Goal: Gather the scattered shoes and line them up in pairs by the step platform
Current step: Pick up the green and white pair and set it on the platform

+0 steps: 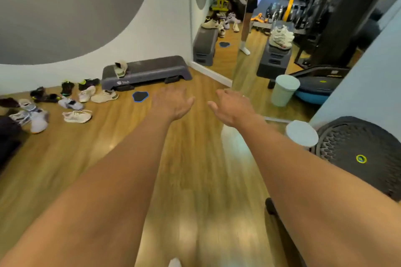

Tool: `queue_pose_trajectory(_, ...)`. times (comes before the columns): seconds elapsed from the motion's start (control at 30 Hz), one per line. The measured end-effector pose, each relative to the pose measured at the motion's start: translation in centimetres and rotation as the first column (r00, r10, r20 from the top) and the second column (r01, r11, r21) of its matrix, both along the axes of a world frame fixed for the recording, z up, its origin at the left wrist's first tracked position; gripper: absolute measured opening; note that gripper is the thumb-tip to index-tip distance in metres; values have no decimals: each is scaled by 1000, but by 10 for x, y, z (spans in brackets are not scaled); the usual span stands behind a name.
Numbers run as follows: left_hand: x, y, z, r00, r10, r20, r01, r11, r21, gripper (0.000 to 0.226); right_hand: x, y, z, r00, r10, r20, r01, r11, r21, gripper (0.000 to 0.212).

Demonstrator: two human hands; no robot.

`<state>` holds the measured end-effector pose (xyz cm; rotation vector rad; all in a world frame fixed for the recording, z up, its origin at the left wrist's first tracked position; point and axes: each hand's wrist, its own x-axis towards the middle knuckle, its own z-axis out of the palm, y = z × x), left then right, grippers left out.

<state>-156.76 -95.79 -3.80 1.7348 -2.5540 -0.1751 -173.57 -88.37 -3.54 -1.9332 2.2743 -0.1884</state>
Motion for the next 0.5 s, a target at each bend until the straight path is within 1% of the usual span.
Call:
queue_pose_trajectory(0.13,88,-40,-9,995,104,-3,-103,994,46,63,85,-58,-1,994,109,0,-109,994,26,54)
queue_pose_trajectory(0.3,189,-86,-26,971,238,-18,-236,969,74,61,175,-118,-12,976,219,-4,-218,974,60,55)
queue_pose_trajectory(0.5,270,-146,-58,918,393,-59,-383,914,133,62,256,-205,-33,931,362,-43,-355,928,109,54)
